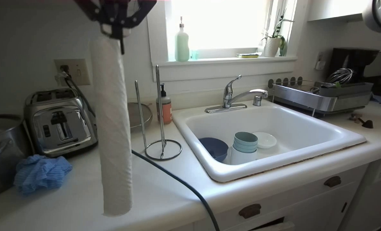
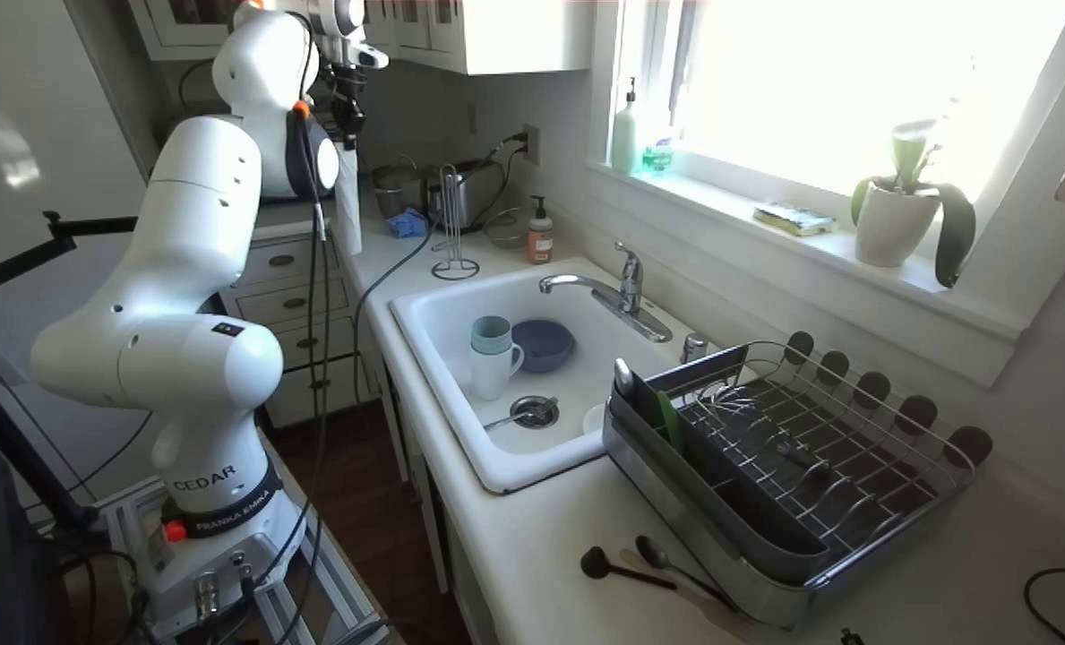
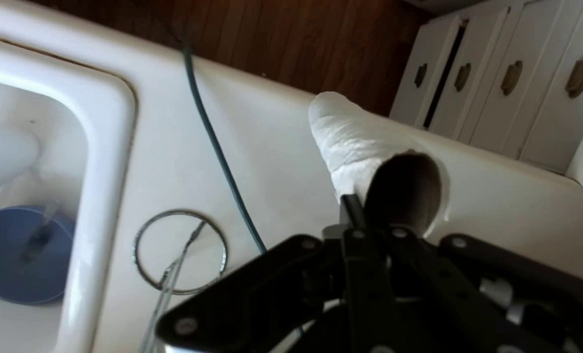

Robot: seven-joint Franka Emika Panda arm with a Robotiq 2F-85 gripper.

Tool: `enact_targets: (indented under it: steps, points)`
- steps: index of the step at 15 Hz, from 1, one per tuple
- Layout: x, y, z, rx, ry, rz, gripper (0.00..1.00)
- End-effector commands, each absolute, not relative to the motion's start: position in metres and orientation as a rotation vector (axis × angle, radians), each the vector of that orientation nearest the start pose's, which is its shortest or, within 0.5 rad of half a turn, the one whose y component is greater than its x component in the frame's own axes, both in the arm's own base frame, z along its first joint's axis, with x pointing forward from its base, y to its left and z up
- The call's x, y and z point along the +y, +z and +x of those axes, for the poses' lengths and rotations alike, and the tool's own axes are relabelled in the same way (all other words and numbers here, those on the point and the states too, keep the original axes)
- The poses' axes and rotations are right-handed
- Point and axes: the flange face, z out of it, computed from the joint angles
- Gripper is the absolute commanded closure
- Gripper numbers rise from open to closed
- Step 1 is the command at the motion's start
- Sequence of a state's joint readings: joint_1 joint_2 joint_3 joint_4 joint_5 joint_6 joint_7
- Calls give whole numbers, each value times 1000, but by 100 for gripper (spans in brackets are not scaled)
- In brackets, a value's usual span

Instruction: Put the paper towel roll on the silver stand.

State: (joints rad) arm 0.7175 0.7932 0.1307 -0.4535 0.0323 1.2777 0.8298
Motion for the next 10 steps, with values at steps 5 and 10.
enact_targets:
  steps: [5,10]
  points:
    - [422,716,411,288,198,-3200,100]
    - [394,753,391,428,153,-3179,99]
